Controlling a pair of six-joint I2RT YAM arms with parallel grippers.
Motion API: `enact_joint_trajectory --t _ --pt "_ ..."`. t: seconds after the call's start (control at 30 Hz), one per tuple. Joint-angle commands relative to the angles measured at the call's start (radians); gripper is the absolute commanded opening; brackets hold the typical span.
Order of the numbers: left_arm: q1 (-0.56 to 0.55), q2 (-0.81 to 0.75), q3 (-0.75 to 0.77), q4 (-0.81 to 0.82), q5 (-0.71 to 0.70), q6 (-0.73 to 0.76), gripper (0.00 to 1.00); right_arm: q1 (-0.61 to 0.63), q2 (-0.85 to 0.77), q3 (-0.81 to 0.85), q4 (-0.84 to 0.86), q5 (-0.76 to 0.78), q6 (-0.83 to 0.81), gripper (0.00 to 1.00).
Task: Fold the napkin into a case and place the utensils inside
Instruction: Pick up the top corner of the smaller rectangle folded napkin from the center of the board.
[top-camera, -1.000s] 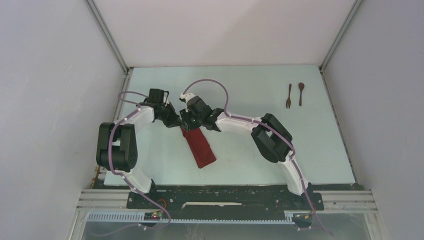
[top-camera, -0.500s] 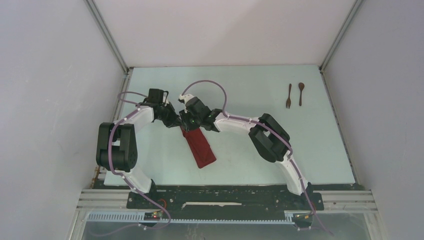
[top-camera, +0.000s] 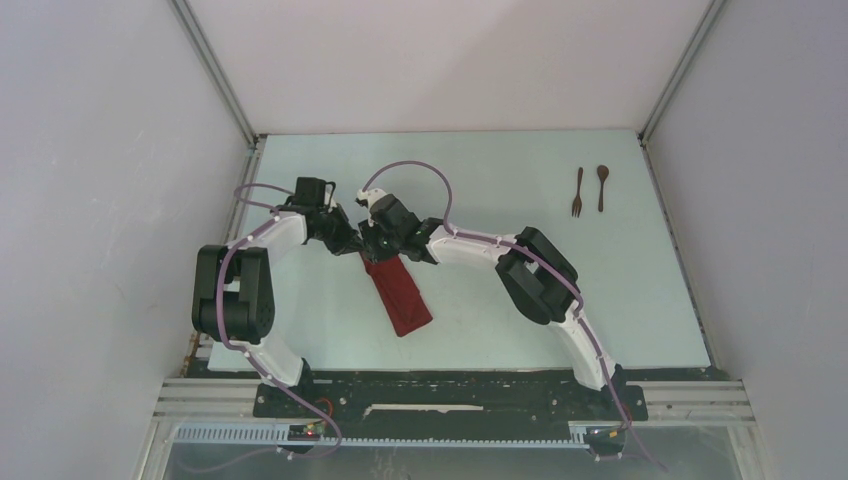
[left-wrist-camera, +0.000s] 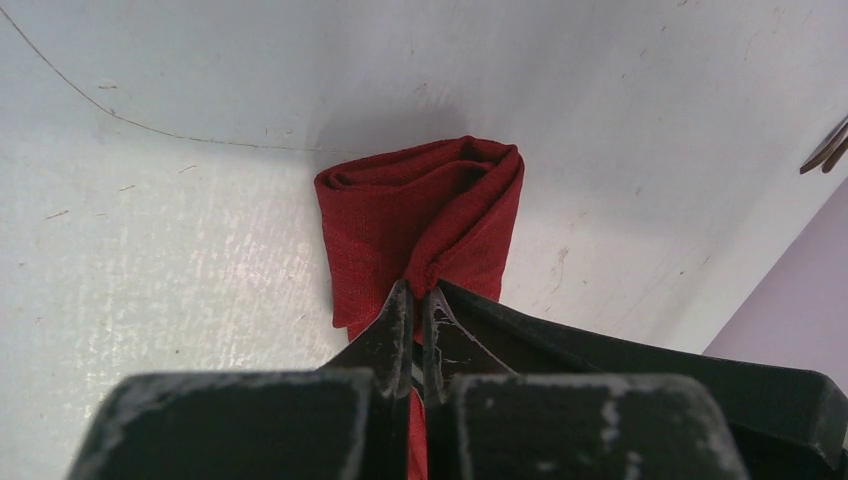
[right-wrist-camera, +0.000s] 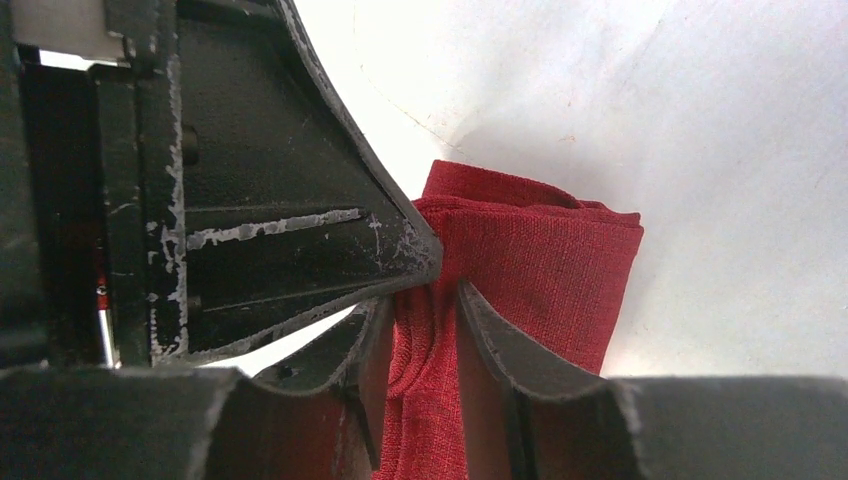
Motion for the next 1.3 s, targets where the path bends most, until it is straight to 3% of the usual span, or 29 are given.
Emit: enact_joint_trajectory --t 0.0,0.37,0.6,0.73,0.9,1.07,1.17,1.2,1.27 --pt "0.014 -0.043 0.023 0.013 0.026 0.014 0.0 0.012 0.007 0.031 0.011 0.013 -0.005 0.36" --pt "0.019 -0.038 0.022 0.025 0.041 0.006 0.0 0.018 0.005 0.018 0.019 0.009 -0.001 0.39" --pt "0.021 -0.038 0.022 0.027 0.047 0.005 0.0 0.018 0.007 0.021 0.013 0.031 0.004 0.33" --pt "0.026 -0.04 0.02 0.029 0.047 0.003 0.0 0.02 0.002 -0.004 0.027 0.032 0.009 0.39" --pt "0.028 -0.039 0.017 0.034 0.052 0.002 0.0 0.022 -0.002 -0.018 0.038 0.034 0.013 0.38" --pt "0.029 -0.041 0.012 0.036 0.053 0.002 0.0 0.022 0.001 -0.016 0.04 0.034 0.014 0.29" --pt "0.029 -0.046 0.007 0.036 0.047 0.003 0.0 0.022 -0.007 -0.016 0.035 0.034 0.022 0.05" --pt "0.029 -0.049 0.002 0.036 0.041 0.003 0.03 0.021 -0.013 -0.016 0.029 0.033 0.026 0.0" --pt "0.03 -0.065 -0.007 0.029 0.021 0.005 0.17 0.019 -0.024 -0.02 0.021 0.027 0.037 0.0"
